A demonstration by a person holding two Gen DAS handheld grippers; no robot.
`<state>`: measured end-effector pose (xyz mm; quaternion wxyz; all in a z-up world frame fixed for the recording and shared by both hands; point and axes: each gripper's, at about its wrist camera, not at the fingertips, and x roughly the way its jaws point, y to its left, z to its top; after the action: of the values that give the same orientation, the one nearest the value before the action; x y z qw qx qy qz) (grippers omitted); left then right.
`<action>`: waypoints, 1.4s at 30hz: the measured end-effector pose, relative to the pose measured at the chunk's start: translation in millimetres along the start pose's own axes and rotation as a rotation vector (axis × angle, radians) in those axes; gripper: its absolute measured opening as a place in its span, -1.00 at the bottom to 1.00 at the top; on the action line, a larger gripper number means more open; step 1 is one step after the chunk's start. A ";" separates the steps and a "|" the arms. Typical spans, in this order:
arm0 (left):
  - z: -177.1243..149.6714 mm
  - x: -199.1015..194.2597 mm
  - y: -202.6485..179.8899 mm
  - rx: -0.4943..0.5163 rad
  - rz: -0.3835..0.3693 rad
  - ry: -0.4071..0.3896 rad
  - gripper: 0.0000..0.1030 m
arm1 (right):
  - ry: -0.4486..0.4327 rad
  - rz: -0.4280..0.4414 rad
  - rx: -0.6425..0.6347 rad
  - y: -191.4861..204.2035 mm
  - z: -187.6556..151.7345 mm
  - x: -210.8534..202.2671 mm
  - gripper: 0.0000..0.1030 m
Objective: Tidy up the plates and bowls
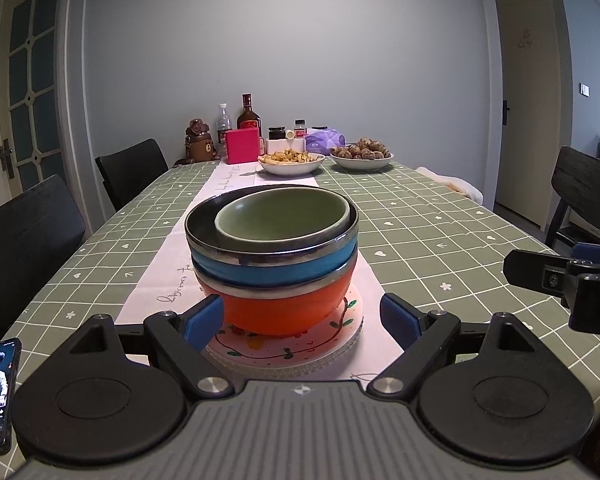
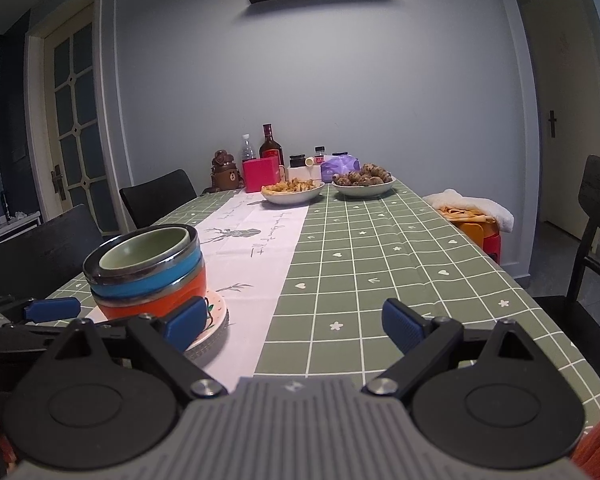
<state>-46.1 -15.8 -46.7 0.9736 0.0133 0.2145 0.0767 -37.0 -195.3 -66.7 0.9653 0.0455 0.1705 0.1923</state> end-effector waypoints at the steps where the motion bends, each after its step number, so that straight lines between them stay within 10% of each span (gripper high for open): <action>1: 0.1 0.0 0.3 -0.001 0.000 0.000 0.99 | 0.001 0.000 0.003 -0.7 0.1 0.0 0.80; 42: 1.9 -3.0 1.9 -0.015 0.014 -0.012 0.99 | 0.012 0.013 0.010 -1.6 -0.2 0.9 0.80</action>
<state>-48.3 -14.4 -43.6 0.9744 0.0079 0.2081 0.0852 -35.7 -196.4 -67.4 0.9628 0.0506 0.1768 0.1981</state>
